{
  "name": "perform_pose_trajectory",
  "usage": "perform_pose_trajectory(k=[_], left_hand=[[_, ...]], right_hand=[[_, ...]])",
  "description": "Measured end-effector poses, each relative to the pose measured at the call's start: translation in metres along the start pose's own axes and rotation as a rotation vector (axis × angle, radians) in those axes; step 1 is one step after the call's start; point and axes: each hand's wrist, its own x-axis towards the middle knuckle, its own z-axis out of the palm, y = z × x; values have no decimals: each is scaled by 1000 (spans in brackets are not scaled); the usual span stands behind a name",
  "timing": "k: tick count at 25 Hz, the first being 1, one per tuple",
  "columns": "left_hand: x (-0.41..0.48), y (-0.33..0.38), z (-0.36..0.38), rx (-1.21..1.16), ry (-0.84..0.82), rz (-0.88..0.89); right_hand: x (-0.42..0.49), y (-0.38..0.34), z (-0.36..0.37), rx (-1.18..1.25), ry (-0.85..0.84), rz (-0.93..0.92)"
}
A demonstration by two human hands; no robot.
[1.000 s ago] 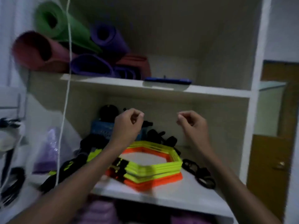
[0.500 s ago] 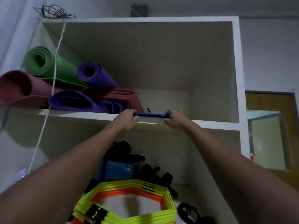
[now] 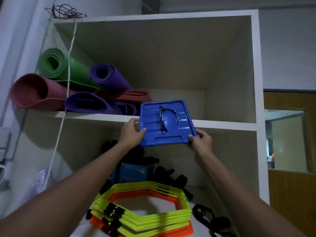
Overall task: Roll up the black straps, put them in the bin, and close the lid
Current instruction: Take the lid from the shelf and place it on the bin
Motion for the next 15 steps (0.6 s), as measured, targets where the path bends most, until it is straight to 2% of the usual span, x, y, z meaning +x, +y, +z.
perform_pose_trajectory(k=[3, 5, 9, 15], left_hand=[[-19, -19, -18, 45, -68, -34], [-32, -37, -41, 54, -33, -73], [-78, -83, -98, 85, 45, -64], [-212, -176, -164, 213, -30, -262]], right_hand=[[-42, 20, -15, 24, -118, 0], [-72, 34, -24, 85, -176, 37], [-153, 80, -33, 292, -243, 247], [-287, 176, -22, 365, -52, 526]])
